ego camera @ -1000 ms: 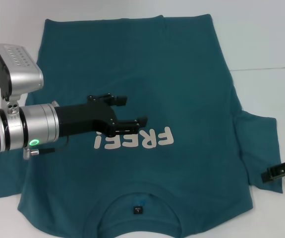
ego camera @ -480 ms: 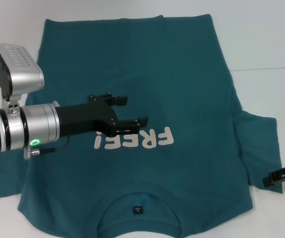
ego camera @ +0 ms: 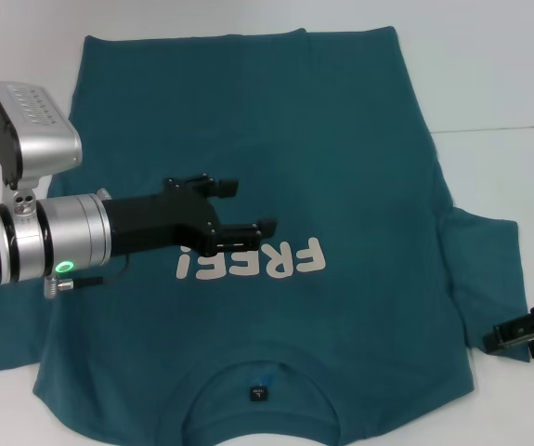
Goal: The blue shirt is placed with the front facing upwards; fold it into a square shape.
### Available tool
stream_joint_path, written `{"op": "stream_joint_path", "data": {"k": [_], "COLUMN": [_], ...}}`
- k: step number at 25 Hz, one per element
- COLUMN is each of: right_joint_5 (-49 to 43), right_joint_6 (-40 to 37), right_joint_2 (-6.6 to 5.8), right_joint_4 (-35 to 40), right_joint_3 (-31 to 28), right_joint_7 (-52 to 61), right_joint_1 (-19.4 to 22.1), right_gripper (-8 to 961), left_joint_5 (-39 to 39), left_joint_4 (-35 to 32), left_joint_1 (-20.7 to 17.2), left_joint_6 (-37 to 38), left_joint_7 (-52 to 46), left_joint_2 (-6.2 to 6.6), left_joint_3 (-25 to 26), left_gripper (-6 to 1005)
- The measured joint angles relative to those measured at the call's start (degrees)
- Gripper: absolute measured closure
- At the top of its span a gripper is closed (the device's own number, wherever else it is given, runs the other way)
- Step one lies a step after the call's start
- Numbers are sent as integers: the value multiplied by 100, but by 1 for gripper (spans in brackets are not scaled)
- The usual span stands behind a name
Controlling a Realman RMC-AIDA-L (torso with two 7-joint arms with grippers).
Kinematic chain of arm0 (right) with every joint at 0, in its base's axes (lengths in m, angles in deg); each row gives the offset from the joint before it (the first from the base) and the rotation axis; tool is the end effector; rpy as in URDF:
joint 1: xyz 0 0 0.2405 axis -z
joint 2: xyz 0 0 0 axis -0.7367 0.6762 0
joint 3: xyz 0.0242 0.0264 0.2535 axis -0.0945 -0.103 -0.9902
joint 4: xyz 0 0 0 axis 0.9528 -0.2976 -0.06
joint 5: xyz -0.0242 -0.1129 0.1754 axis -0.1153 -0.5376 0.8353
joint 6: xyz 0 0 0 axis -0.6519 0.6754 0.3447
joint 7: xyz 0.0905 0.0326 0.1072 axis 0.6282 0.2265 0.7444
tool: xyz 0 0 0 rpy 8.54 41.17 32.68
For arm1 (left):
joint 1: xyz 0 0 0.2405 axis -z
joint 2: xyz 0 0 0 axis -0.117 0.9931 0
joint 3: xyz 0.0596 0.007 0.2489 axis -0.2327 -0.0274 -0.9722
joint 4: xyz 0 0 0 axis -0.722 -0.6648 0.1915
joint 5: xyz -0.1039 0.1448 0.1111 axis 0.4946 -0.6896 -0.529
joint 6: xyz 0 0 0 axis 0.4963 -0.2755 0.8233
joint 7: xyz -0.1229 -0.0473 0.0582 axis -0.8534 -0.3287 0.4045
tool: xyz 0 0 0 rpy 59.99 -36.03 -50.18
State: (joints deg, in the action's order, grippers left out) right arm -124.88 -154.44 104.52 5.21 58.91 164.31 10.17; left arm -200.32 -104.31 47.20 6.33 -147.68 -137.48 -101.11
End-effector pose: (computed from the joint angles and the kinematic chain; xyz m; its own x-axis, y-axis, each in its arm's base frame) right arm 0.3243 0.3449 0.0656 0.1471 -0.9801 -0.1330 -0.9485 -0.1017 -0.2999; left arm -0.1883 0.3919 -0.0370 0.8377 0.2371 0.4919 0.4028 -0.8766 -0.2633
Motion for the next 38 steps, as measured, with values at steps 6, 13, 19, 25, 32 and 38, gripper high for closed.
{"op": "stream_joint_path", "data": {"k": [6, 13, 19, 25, 32, 38], "right_joint_5": [0, 13, 56, 56, 56, 43], "right_joint_6": [74, 151, 289, 362, 452, 460], "right_joint_2": [49, 100, 136, 208, 248, 250], "right_joint_4": [-9, -15, -15, -20, -24, -34], "right_joint_3": [55, 69, 70, 70, 71, 81], "right_joint_7": [19, 10, 12, 1, -2, 34], "right_joint_1": [-20, -64, -72, -115, -146, -161], "right_gripper": [62, 81, 97, 113, 132, 258], "left_joint_5": [6, 10, 20, 23, 23, 23], "left_joint_4": [9, 29, 51, 53, 53, 53], "left_joint_1": [-24, -38, -41, -41, -50, -50], "left_joint_6": [0, 0, 0, -5, -9, -9], "left_joint_7": [22, 77, 90, 93, 98, 106], "left_joint_2": [0, 0, 6, 9, 9, 9], "left_joint_3": [17, 29, 38, 39, 39, 39], "left_gripper": [125, 125, 124, 124, 125, 125]}}
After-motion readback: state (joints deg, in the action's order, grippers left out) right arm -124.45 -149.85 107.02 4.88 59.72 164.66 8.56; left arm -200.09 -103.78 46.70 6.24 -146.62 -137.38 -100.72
